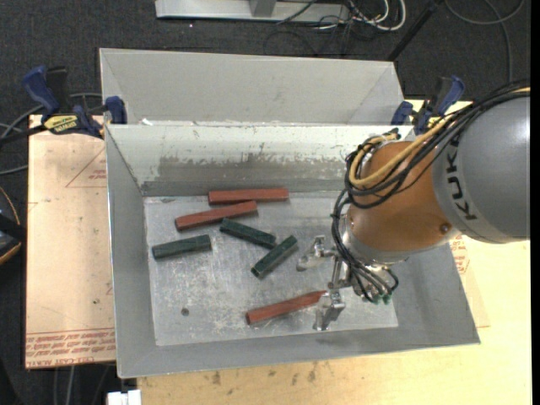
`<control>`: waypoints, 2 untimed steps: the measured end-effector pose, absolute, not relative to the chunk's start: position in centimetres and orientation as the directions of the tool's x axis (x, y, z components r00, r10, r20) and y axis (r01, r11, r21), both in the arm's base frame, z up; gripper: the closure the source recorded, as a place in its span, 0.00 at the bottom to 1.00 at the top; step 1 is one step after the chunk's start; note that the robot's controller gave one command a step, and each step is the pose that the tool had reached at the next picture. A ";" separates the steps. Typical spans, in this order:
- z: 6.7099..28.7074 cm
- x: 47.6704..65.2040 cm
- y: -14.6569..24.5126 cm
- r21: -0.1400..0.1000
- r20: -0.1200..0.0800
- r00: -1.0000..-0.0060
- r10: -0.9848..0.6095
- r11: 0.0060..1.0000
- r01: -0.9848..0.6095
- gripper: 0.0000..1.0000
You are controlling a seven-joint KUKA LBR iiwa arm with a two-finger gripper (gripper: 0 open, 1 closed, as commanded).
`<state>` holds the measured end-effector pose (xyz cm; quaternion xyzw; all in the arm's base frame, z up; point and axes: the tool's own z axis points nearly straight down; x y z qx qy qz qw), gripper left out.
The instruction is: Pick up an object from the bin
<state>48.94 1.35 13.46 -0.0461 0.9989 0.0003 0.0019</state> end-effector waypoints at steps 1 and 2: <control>12.2 48.9 3.2 0.002 0.002 -0.964 -0.266 0.964 -0.266 0.00; 15.0 48.6 4.1 0.001 -0.004 -0.985 -0.170 0.985 -0.170 0.00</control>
Offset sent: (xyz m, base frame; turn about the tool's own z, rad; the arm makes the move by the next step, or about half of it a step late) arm -0.0046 0.0266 0.0149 -0.0781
